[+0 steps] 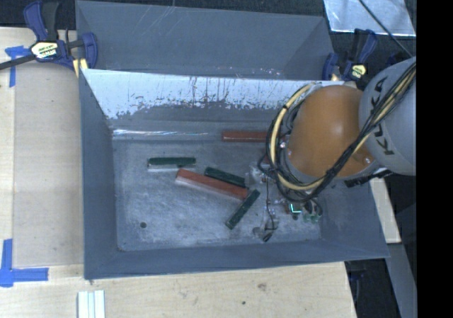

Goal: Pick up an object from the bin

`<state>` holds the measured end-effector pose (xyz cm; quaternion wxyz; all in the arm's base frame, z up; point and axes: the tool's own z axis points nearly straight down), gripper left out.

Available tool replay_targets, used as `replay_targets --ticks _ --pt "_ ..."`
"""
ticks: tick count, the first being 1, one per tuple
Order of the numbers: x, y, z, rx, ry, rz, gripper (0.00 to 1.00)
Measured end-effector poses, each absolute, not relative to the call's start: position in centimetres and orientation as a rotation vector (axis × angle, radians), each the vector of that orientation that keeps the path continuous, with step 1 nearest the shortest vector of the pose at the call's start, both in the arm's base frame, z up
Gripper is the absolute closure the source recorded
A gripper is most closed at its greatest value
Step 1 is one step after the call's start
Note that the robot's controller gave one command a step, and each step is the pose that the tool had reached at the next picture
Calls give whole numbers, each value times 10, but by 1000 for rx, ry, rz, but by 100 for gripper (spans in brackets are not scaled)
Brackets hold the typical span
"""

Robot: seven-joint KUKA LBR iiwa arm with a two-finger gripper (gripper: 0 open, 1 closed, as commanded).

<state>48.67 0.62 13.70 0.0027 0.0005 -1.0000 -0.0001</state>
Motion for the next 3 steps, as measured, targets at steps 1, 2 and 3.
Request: replay_targets --ticks 1,2,3 --pt "519 -11 67 -90 -3143 -1 0" --pt "522 -11 74 -90 -3154 1 100" --pt "509 -27 224 -126 -3150 0 100"
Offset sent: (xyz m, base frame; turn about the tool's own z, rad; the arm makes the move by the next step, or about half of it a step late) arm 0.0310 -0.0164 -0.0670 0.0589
